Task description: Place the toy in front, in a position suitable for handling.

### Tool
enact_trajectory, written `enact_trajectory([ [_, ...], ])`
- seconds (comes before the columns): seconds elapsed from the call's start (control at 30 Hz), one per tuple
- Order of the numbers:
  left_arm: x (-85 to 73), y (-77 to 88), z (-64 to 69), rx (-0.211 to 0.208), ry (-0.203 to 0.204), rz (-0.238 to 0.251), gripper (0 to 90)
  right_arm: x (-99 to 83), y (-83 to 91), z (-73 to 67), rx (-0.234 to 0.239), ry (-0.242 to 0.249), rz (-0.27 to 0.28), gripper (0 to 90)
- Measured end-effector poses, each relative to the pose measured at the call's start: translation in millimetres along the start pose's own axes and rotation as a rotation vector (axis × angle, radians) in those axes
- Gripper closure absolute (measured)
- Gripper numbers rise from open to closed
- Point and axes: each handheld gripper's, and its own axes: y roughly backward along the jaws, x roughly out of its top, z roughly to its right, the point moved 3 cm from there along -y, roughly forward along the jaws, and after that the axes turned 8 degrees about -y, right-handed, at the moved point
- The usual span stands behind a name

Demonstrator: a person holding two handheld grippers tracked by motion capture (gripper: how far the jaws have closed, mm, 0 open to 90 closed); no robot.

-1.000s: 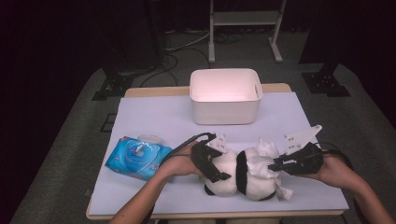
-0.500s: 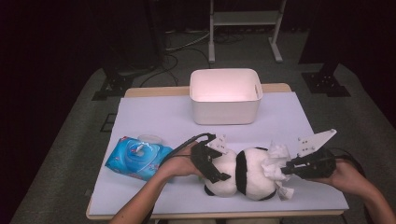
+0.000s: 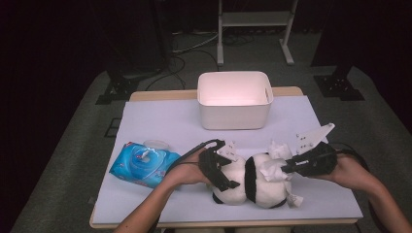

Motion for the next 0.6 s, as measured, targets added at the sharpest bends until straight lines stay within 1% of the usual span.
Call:
enact_trajectory([
  [0.03,0.4,0.1,0.0,0.002,-0.009,-0.005,15.9,2.9,-0.8,0.0,0.002,0.004,0.003,81.5],
  [0.07,1.1,-0.1,0.6,0.002,-0.006,-0.004,15.9,5.9,-1.9,0.1,0.006,0.008,0.003,81.5],
  [0.1,1.5,-0.2,1.1,0.003,-0.005,-0.005,15.9,12.7,-6.1,0.4,0.015,0.016,0.000,81.5],
  [0.27,2.0,-0.1,1.5,-0.002,-0.013,-0.008,15.9,28.7,-19.4,0.4,0.031,0.040,-0.017,81.2],
  [0.3,2.0,-0.1,1.5,-0.002,-0.013,-0.008,15.9,28.7,-19.4,0.4,0.031,0.040,-0.017,81.2],
  [0.37,1.5,0.3,1.6,-0.003,-0.012,-0.007,15.8,34.8,-26.5,1.2,0.041,0.051,-0.027,81.2],
  [0.4,0.6,0.5,2.1,-0.002,-0.011,-0.003,15.8,38.4,-31.9,0.8,0.052,0.048,-0.032,81.2],
  [0.53,-1.2,2.0,3.0,-0.011,-0.005,0.006,14.7,38.9,-35.7,-1.1,0.059,0.055,-0.033,81.2],
  [0.57,-1.1,3.5,3.2,-0.017,0.003,0.013,13.6,35.6,-35.4,-3.0,0.067,0.055,-0.020,81.2],
  [0.6,-1.1,3.5,3.2,-0.017,0.003,0.013,12.6,35.6,-35.4,-3.0,0.067,0.055,-0.020,81.2],
])
